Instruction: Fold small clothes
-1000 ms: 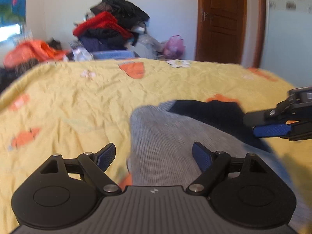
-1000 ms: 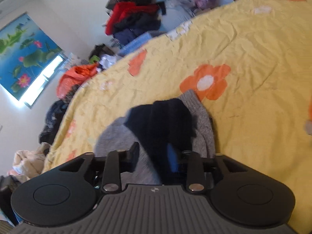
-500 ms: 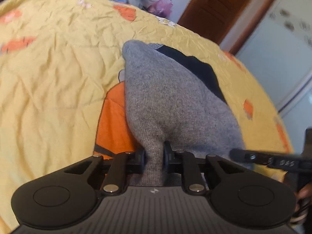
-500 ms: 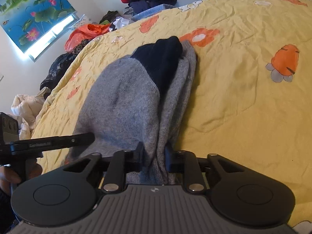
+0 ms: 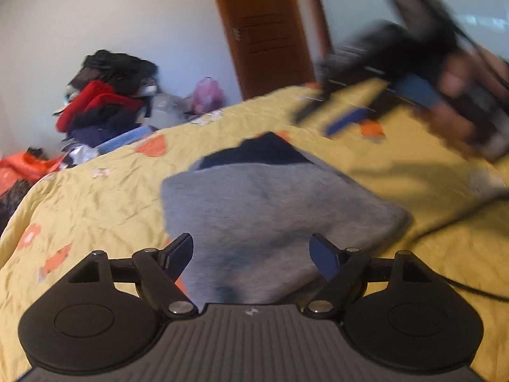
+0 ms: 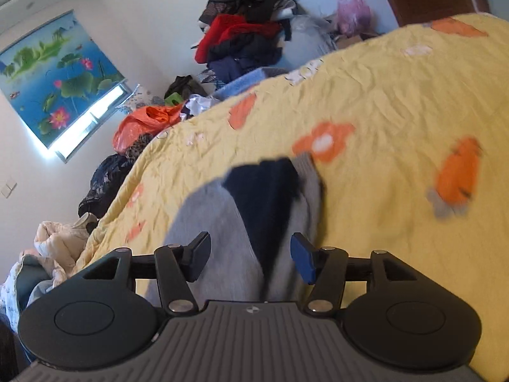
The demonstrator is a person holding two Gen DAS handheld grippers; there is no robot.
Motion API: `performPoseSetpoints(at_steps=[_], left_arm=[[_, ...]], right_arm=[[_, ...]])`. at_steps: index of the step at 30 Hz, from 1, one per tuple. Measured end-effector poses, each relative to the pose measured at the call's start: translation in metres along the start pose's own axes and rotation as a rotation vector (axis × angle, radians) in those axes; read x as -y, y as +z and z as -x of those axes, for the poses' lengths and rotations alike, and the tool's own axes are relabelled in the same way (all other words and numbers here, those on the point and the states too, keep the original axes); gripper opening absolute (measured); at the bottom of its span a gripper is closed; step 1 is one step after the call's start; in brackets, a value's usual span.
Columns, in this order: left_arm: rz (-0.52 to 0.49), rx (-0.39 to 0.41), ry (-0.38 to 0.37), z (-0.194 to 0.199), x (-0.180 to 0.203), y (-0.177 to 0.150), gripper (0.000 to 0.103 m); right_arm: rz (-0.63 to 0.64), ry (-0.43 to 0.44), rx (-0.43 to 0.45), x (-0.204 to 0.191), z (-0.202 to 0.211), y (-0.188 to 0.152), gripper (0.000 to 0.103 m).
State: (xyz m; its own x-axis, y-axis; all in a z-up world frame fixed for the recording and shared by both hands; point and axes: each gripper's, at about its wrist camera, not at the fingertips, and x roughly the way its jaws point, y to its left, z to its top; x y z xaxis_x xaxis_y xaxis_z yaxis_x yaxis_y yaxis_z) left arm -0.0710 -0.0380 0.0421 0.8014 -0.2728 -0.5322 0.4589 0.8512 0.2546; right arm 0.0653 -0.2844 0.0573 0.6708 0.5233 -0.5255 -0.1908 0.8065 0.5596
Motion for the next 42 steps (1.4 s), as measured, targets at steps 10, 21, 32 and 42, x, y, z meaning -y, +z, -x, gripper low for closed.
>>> performPoseSetpoints(at_steps=[10,21,32,42], left_arm=[[0.164,-0.141,-0.162,-0.041,-0.027,-0.017,0.081],[0.215,-0.042,-0.097,-0.006,-0.029,-0.029,0.08],[0.404,-0.179,0.096,0.022,-0.073,-0.078,0.084],[0.249,-0.14,0.236,0.052,-0.111,-0.067,0.092]], right_arm=[[0.292,-0.12,-0.196,-0.03,-0.123,0.021,0.039],[0.226,-0.027,-0.032,-0.031,-0.021,-0.011,0.048],[0.329,-0.458,-0.133,0.012,0.171,-0.138,0.058],[0.533,-0.821,-0.035,0.0,0.258,-0.129,0.074]])
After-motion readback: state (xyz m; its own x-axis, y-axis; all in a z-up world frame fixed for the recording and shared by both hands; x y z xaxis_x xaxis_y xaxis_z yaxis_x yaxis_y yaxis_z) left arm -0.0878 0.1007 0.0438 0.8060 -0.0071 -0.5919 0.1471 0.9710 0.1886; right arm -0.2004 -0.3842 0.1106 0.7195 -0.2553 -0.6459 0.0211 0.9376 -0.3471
